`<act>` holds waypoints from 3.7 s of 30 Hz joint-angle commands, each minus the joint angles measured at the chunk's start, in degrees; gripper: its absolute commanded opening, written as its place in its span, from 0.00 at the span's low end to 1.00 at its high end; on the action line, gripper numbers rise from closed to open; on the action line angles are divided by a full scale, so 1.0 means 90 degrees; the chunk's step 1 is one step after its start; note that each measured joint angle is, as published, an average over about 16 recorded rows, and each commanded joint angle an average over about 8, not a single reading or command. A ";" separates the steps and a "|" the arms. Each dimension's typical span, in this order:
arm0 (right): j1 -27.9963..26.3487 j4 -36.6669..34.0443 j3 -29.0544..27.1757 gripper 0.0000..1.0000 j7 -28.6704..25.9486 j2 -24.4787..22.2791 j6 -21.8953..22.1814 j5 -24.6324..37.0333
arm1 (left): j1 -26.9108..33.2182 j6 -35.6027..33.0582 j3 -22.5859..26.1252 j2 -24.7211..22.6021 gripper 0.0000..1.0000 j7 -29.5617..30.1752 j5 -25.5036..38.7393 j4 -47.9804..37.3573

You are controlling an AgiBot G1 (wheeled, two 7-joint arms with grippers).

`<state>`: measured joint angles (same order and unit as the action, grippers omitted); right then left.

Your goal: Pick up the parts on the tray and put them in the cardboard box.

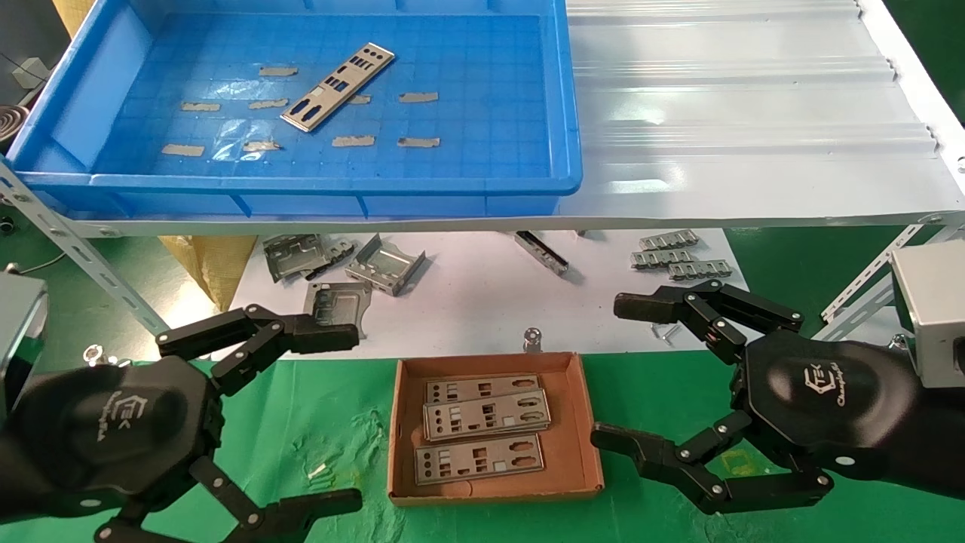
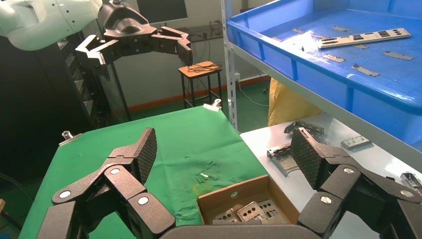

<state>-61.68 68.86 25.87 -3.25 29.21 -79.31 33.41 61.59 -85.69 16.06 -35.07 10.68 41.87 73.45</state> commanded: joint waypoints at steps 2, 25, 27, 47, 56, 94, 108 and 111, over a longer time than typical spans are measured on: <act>0.0000 0.0000 0.0000 1.00 0.0000 0.0000 0.0000 0.0000 | 0.0000 0.0000 0.0000 0.0000 1.00 0.0000 0.0000 0.0000; 0.0000 0.0000 0.0000 0.74 0.0000 0.0000 0.0000 0.0000 | 0.0000 0.0000 0.0000 0.0000 1.00 0.0000 0.0000 0.0000; 0.0000 0.0000 0.0000 0.49 0.0000 0.0000 0.0000 0.0000 | 0.0000 0.0000 0.0000 0.0000 1.00 0.0000 0.0000 0.0000; 0.0000 0.0000 0.0000 0.00 0.0000 0.0000 0.0000 0.0000 | 0.0000 0.0000 0.0000 0.0000 1.00 0.0000 0.0000 0.0000; 0.0000 0.0000 0.0000 0.00 0.0000 0.0000 0.0000 0.0000 | 0.0000 0.0000 -0.0001 0.0001 1.00 0.0001 0.0000 0.0002; 0.0000 0.0000 0.0000 0.00 0.0000 0.0000 0.0000 0.0000 | 0.5730 0.4065 0.1813 -0.4092 1.00 -0.0236 0.4637 -0.7187; 0.0000 0.0000 0.0000 0.15 0.0000 0.0000 0.0000 0.0000 | 0.5829 0.4635 0.1704 -0.4437 0.05 -0.0311 0.4496 -0.7990; 0.0000 0.0000 0.0000 0.52 0.0000 0.0000 0.0000 0.0000 | 0.5830 0.4615 0.1681 -0.4451 0.00 -0.0286 0.4462 -0.8042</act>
<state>-61.68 68.86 25.87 -3.25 29.21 -79.32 33.41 114.07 -44.47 31.25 -75.00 7.99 82.10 1.28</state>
